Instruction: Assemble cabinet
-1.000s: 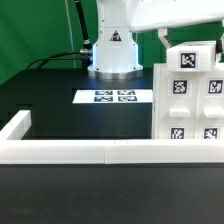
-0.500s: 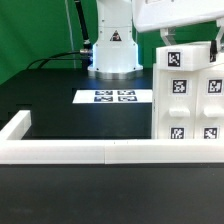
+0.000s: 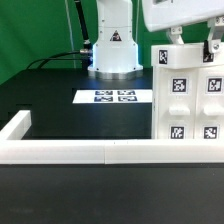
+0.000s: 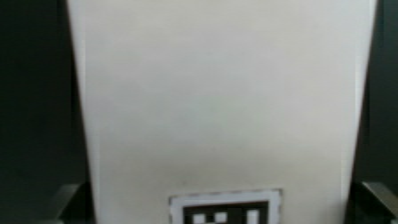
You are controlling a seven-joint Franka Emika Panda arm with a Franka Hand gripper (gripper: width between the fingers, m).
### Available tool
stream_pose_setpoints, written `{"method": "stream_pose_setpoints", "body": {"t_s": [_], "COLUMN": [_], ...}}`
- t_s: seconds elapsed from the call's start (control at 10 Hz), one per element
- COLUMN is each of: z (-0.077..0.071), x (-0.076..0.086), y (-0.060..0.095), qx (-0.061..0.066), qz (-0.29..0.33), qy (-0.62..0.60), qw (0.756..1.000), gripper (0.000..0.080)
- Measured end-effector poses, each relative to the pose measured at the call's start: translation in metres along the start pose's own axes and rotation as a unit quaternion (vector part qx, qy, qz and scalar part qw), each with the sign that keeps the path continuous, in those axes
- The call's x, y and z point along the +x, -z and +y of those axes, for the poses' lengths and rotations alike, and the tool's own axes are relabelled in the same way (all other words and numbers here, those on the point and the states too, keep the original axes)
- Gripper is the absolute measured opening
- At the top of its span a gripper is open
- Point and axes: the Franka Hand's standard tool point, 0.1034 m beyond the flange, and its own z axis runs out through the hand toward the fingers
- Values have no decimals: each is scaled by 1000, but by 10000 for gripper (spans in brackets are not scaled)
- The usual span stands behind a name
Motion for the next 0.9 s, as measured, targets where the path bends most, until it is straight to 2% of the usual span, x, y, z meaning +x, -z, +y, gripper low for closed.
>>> {"method": "stream_pose_setpoints", "body": {"t_s": [0.3,0.5,0.7,0.8,0.9], "z": [2,3,5,6,6], "x": [-1,-2,0,0,-1], "y": [0,0,3,4,4], "qx": [3,1,-8,-7,-5], "qz": [-17,-32,-41,-46,-54], "qy": [-164,-293,-386,-423,-436], "qw": [986,956,922,905,898], "gripper": [560,560,560,560,560]}}
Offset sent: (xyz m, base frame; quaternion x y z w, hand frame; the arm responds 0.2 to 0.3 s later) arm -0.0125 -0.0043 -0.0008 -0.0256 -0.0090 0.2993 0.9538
